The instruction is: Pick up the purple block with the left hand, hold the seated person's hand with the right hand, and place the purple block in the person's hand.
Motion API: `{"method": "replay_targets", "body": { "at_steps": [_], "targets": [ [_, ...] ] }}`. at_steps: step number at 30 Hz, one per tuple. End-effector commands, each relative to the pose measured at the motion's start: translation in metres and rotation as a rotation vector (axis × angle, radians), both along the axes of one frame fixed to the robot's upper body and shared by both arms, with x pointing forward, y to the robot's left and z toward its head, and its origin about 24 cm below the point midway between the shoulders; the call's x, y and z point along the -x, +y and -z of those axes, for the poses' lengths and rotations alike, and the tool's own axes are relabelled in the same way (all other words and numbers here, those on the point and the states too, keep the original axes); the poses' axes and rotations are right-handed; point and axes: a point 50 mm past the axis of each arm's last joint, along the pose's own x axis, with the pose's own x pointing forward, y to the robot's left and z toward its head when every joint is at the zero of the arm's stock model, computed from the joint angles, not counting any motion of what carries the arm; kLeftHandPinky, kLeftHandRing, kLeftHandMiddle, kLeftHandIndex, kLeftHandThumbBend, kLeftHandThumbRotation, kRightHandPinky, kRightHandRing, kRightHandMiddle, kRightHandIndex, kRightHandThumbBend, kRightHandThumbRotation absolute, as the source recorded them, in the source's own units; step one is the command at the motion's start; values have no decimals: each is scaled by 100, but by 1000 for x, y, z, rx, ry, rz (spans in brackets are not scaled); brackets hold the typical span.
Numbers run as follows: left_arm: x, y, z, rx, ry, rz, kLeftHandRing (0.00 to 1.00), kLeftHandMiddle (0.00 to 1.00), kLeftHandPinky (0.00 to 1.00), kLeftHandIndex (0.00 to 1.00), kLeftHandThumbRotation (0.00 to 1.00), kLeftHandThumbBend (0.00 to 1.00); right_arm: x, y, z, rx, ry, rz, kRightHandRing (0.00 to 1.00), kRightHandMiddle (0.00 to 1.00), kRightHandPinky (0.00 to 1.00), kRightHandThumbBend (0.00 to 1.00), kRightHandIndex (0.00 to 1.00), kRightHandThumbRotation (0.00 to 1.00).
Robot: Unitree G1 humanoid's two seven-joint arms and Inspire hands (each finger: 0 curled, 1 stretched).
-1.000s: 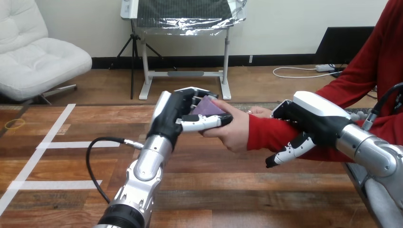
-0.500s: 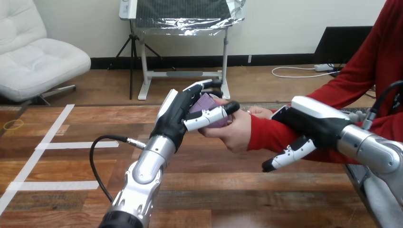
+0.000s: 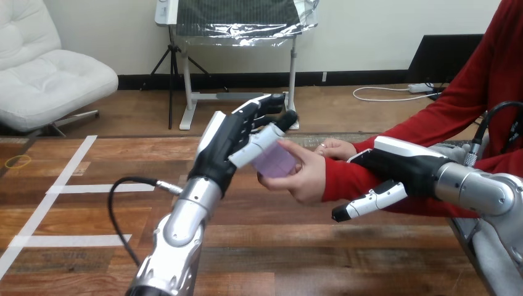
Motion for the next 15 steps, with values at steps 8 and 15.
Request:
{"method": "replay_targets", "body": {
  "at_steps": [8, 15],
  "targets": [
    [6, 16, -11, -61, -99, -28, 81, 81, 77, 77, 100, 75, -5, 9, -14, -7, -9, -18, 94, 93, 85, 100, 93, 60],
    [11, 20, -9, -72, -104, -31, 80, 81, 78, 77, 100, 71, -3, 7, -14, 4, -33, -25, 97, 96, 88, 100, 96, 72]
  ]
}}
